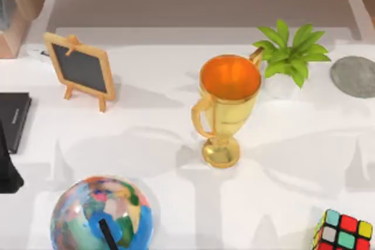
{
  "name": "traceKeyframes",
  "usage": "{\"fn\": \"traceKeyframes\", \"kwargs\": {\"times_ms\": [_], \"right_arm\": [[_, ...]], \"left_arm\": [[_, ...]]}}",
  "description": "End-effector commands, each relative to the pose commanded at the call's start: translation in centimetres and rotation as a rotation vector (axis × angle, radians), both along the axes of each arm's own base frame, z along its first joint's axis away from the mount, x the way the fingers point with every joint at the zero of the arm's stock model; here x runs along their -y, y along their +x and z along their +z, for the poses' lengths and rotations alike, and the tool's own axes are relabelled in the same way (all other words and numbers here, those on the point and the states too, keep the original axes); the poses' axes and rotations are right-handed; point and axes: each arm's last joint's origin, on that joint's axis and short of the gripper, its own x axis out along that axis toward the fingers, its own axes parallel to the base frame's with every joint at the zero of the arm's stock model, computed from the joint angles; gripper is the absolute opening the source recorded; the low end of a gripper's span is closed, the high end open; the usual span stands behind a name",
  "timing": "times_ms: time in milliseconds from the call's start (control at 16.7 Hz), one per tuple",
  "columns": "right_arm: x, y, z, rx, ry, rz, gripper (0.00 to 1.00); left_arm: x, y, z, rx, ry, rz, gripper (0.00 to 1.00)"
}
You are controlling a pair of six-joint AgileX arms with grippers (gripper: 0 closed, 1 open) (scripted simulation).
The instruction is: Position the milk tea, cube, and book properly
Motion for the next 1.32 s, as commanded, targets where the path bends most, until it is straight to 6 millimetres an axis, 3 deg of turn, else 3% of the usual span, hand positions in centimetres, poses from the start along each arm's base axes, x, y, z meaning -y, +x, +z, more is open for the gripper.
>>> {"fn": "traceKeyframes", "kwargs": {"times_ms": [180, 300, 480, 660, 840, 960, 1140, 1320], "right_arm": [[0.0, 0.0, 0.3, 0.005, 0.0, 0.001, 1.0], [-0.2, 0.1, 1.8, 0.03, 0.0, 0.003, 1.0], [-0.8, 0.7, 6.0, 0.086, 0.005, 0.002, 1.0], [-1.9, 3.0, 10.9, 0.11, 0.014, -0.003, 1.0], [-4.3, 8.2, 14.1, 0.065, 0.009, -0.008, 1.0], [-7.0, 12.9, 14.3, 0.002, -0.01, -0.01, 1.0], [-12.1, 19.6, 12.2, -0.076, -0.047, -0.012, 1.0], [-17.5, 24.4, 9.6, -0.088, -0.061, -0.013, 1.0]], "left_arm": [[0.0, 0.0, 0.0, 0.0, 0.0, 0.0, 1.0], [0.0, 0.0, 0.0, 0.0, 0.0, 0.0, 1.0], [0.0, 0.0, 0.0, 0.0, 0.0, 0.0, 1.0], [0.0, 0.0, 0.0, 0.0, 0.0, 0.0, 1.0], [0.0, 0.0, 0.0, 0.0, 0.0, 0.0, 1.0], [0.0, 0.0, 0.0, 0.0, 0.0, 0.0, 1.0], [0.0, 0.0, 0.0, 0.0, 0.0, 0.0, 1.0], [0.0, 0.0, 0.0, 0.0, 0.0, 0.0, 1.0]]}}
